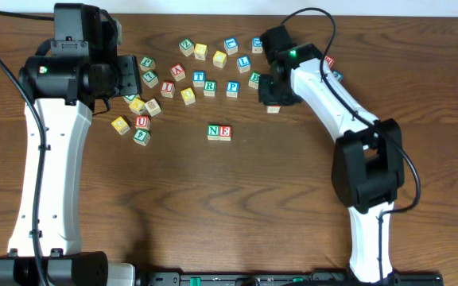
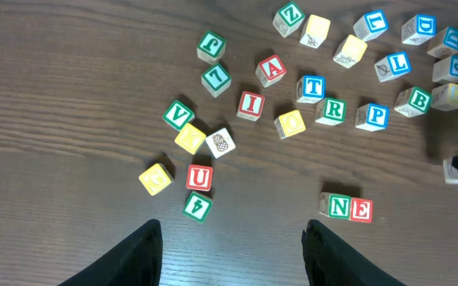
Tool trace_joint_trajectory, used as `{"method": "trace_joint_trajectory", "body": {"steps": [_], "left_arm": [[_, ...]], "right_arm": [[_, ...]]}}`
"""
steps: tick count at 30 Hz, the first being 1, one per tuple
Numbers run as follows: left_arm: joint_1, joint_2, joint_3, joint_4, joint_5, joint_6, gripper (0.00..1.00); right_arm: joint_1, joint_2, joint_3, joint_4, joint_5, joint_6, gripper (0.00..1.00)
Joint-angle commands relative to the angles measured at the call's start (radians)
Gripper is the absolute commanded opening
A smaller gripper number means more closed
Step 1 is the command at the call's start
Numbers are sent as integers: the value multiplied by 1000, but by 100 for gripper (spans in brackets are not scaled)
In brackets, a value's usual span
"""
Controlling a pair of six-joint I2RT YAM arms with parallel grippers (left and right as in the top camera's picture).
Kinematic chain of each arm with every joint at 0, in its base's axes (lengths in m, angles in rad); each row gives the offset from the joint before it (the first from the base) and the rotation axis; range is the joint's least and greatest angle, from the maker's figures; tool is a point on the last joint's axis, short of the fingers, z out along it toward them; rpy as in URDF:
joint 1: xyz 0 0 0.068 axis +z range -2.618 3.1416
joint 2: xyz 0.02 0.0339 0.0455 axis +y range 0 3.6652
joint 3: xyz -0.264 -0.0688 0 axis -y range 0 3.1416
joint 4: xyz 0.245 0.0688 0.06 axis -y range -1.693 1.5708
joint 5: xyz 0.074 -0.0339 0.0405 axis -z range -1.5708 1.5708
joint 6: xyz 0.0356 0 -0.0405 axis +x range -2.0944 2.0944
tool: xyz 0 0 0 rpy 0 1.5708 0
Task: Spell out NEURIPS
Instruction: 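Carry the red U block to the right of the E block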
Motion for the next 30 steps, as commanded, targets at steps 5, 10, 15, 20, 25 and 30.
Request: {"method": "trace_joint_trajectory", "body": {"steps": [5, 10, 15, 20, 25, 30], "left_arm": [[-1, -3, 5, -3, -9, -5, 56], [-1, -3, 5, -3, -9, -5, 56], [-1, -3, 5, -3, -9, -5, 56], [-1, -3, 5, -3, -9, -5, 56], [-1, -3, 5, -3, -9, -5, 56], [-1, -3, 5, -3, -9, -5, 56]], "right_arm": [[118, -25, -52, -45, -29, 59, 26], [174, -25, -101, 4, -23, 85, 26], [188, -25, -109, 37, -1, 92, 25], [188, -24, -113, 67, 5, 108, 23], [197, -24, -145, 113, 5, 111, 25], [202, -24, -180, 149, 5, 118, 27]]}}
